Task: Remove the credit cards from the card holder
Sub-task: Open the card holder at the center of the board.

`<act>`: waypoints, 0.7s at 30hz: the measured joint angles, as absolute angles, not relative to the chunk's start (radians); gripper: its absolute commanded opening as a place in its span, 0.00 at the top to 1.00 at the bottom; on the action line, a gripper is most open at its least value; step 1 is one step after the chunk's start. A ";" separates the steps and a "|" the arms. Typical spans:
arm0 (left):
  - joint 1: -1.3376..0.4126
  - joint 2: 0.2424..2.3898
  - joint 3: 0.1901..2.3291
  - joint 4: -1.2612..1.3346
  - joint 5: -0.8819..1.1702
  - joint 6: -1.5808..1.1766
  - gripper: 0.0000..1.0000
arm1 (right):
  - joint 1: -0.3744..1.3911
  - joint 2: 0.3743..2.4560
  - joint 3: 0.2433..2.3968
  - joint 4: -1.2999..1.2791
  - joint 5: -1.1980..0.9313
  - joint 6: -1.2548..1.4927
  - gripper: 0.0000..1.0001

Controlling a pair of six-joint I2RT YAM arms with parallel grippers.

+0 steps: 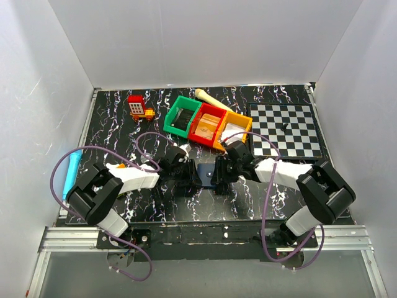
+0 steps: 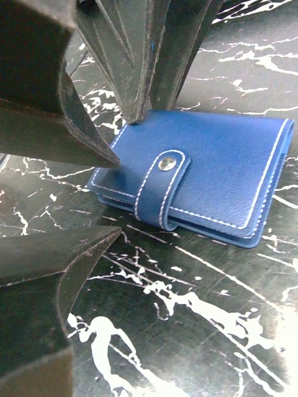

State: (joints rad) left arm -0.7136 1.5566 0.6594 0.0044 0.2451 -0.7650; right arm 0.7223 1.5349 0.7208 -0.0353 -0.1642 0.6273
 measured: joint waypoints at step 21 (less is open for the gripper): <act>-0.713 1.490 0.699 -0.105 0.172 -0.772 0.69 | 0.708 1.492 0.681 -0.049 -0.196 0.664 0.45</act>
